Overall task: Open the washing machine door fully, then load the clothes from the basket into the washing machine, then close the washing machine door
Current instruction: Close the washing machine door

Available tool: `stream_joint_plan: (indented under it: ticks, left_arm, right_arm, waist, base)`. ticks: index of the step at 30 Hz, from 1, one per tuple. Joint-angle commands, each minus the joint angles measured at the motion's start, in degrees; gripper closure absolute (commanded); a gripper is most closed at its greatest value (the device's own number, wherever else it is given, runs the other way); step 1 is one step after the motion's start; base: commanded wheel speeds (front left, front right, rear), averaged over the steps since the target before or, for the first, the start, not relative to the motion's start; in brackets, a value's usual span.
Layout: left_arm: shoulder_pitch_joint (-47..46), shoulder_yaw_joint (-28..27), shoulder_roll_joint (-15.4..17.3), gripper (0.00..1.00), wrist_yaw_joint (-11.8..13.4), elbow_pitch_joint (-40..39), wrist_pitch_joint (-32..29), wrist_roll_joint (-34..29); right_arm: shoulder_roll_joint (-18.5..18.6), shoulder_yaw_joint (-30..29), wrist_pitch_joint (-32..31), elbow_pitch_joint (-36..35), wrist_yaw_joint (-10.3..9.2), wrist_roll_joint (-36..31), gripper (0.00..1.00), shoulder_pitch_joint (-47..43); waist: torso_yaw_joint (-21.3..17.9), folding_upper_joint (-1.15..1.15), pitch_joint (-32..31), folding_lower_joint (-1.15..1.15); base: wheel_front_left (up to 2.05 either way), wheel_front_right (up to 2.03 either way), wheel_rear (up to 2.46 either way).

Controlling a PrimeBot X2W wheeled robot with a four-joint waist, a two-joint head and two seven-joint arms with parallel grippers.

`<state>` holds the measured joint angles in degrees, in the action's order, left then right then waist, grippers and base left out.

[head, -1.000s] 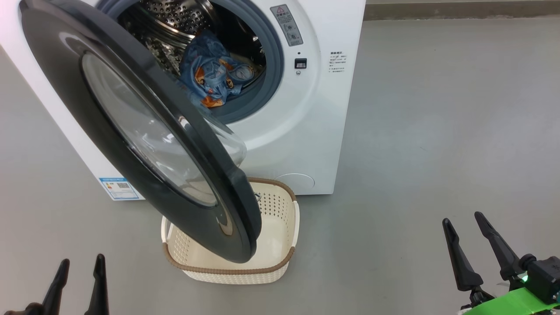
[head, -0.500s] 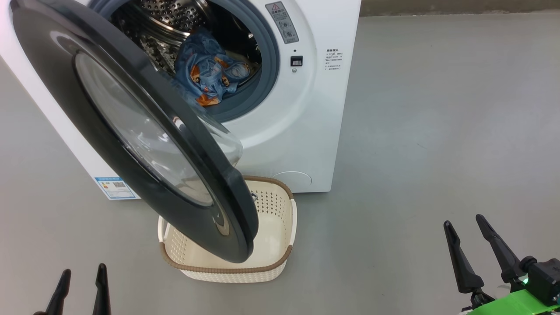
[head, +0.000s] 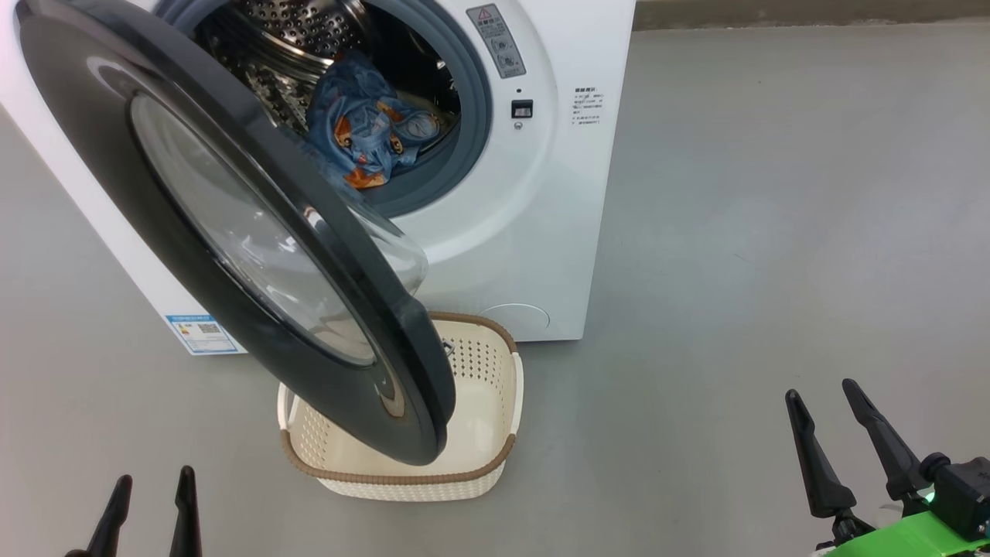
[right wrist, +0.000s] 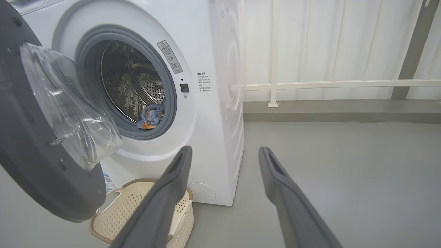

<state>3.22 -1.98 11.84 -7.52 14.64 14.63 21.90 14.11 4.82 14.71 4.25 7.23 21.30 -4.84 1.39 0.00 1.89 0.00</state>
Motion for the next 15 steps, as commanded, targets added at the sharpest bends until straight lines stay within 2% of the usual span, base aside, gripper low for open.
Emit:
stream_joint_plan:
  ticks: [1,15]
  left_arm:
    - [-1.4,-1.8,1.6,0.00,0.0,-1.6,0.4,-0.5]
    - [-1.7,-1.5,1.7,0.00,0.0,-2.0,0.4,-0.3]
  right_arm:
    - [0.8,0.5,0.3,-1.2,0.25,0.3,0.00,0.7]
    - [0.7,0.3,0.3,-1.2,0.25,0.3,0.00,0.7]
  waist:
    - [0.0,0.00,0.0,0.00]
    - [0.0,0.00,0.0,0.00]
  base:
    - [0.00,0.00,0.00]
    - [0.00,0.00,0.00]
